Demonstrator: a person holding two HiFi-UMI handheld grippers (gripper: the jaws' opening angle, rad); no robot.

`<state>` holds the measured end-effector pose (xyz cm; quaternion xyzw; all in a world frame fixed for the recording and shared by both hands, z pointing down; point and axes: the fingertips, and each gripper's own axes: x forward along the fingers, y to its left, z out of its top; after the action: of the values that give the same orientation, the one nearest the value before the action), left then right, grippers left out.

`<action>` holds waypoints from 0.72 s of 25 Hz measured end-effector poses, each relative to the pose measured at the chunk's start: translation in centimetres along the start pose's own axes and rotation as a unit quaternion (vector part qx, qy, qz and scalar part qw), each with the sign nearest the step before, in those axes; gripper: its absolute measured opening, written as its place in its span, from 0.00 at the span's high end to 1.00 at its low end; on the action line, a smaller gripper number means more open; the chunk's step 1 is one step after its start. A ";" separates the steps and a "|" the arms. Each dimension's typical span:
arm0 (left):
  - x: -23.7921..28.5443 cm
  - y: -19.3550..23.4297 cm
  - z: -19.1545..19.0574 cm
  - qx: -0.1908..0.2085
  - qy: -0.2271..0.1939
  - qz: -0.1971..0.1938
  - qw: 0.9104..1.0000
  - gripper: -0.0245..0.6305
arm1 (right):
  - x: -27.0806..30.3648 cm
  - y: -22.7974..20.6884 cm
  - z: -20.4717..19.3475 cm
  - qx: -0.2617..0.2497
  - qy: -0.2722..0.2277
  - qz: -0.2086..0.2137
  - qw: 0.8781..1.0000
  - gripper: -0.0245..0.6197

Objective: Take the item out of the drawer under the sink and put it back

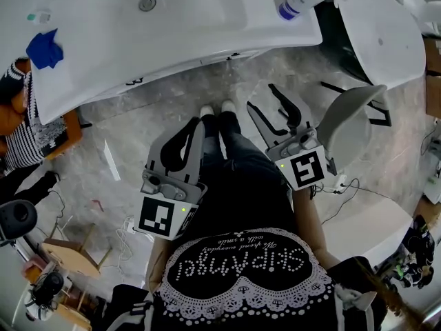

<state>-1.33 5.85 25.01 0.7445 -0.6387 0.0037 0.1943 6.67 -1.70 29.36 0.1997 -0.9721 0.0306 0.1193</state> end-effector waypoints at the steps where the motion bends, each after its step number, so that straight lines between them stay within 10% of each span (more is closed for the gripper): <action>1: 0.2 -0.2 -0.1 -0.003 0.003 -0.004 1.000 0.96 | 0.2 -0.3 -0.3 0.003 0.002 -0.004 1.000 0.62; 18: 2.1 1.1 -3.5 -0.018 0.044 -0.028 0.998 0.96 | 6.3 -5.0 -16.3 0.052 0.106 -0.081 0.990 0.74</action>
<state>-1.17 4.77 29.05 0.7576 -0.6084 0.0193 0.2356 6.59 -7.00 46.76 0.2797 -0.9315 0.0919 0.2134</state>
